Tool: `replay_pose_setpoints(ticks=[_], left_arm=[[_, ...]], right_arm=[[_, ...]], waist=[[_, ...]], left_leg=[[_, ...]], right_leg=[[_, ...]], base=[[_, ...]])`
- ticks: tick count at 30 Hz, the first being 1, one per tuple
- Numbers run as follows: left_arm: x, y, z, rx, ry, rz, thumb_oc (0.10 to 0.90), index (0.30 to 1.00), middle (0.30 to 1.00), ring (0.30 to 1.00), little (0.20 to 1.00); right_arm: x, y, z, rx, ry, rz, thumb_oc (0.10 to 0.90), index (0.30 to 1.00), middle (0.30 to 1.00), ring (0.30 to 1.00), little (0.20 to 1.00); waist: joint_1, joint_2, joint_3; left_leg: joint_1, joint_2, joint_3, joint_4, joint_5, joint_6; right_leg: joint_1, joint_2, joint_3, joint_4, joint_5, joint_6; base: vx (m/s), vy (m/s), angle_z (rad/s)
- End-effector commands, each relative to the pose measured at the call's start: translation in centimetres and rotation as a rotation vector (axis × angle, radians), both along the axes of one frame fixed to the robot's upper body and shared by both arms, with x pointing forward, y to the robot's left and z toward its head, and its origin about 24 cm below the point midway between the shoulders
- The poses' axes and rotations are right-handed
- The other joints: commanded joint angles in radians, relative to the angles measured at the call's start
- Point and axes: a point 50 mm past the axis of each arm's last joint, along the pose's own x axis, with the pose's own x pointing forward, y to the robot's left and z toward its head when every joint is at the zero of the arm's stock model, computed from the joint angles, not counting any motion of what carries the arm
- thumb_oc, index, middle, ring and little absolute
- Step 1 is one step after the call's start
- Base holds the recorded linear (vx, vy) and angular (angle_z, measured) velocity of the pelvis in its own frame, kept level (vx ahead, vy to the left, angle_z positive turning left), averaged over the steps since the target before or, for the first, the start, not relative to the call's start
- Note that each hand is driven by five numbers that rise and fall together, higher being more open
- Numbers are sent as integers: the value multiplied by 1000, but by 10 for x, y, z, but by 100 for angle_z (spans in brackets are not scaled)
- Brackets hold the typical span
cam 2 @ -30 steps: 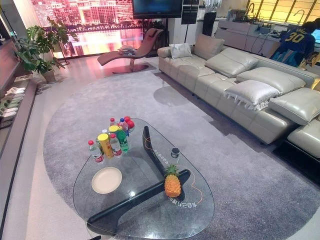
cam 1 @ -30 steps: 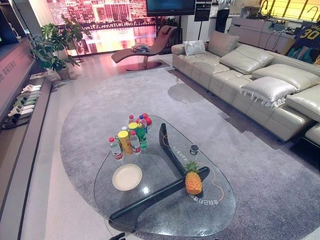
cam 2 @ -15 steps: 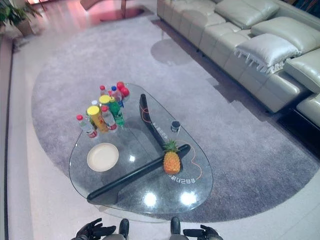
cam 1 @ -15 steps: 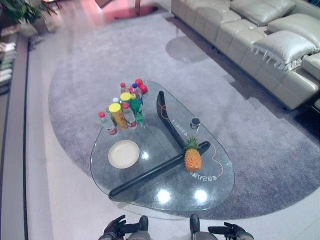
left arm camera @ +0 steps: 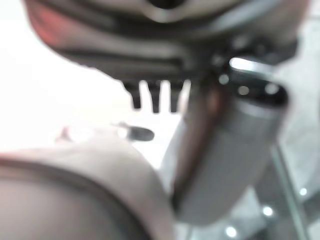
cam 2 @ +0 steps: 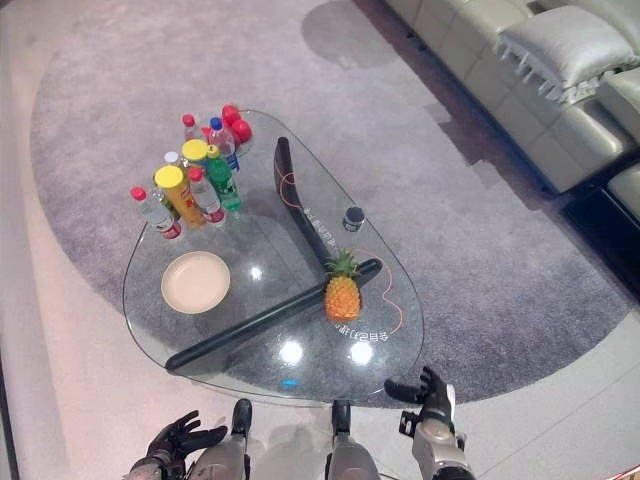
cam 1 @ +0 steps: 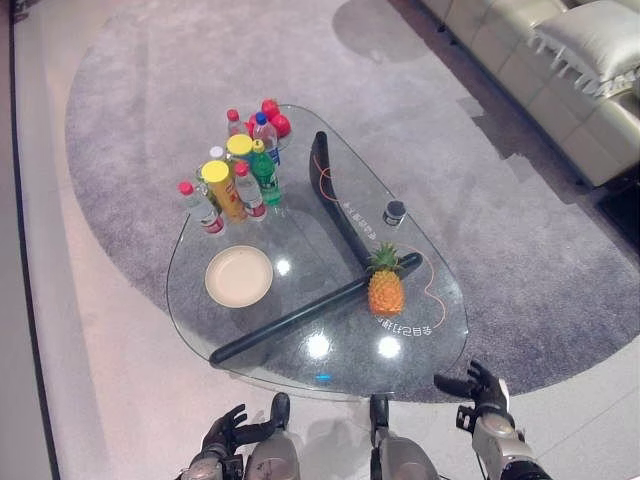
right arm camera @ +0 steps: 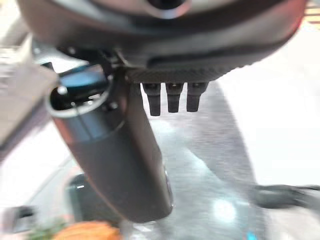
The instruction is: Pick up the fruit to the plate
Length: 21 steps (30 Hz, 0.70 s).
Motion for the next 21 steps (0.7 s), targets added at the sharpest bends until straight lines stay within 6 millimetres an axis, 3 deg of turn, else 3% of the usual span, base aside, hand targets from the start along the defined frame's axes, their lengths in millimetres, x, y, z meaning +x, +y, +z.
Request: replay_pose_setpoints(ticks=[1, 7, 13, 21], left_arm=[[-13, 15, -1, 37, 27, 8, 800, 900, 900, 900, 900], [-8, 17, 3, 27, -8, 24, 800, 900, 900, 900, 900], [5, 15, 8, 19, -52, 25, 800, 900, 900, 900, 900], [30, 6, 16, 3, -120, 4, 800, 900, 900, 900, 900]], right_arm=[[37, -17, 64, -140, -278, 17, 800, 900, 900, 900, 900], [63, -2, 135, -263, -575, 113, 800, 900, 900, 900, 900], [81, 16, 192, -292, -799, 160, 800, 900, 900, 900, 900], [96, 39, 240, -234, -969, 123, 800, 900, 900, 900, 900]], waist=[[11, -34, 23], [14, -36, 67], [25, -41, 101], [37, -35, 152]], left_leg=[[-89, -131, -55, 112, -95, 95], [-148, -142, -82, 161, -105, 107], [-213, -155, -95, 198, -109, 111], [-292, -166, -101, 241, -106, 110]], right_leg=[[-66, 68, 7, 58, 31, -21], [-122, 74, -3, 119, 8, -25], [-168, 74, -10, 130, 8, -31], [-234, 69, -27, 156, 9, -42]], base=[[-4, -8, 16], [-3, 2, 4], [-37, 20, 3], [-47, 39, 7]])
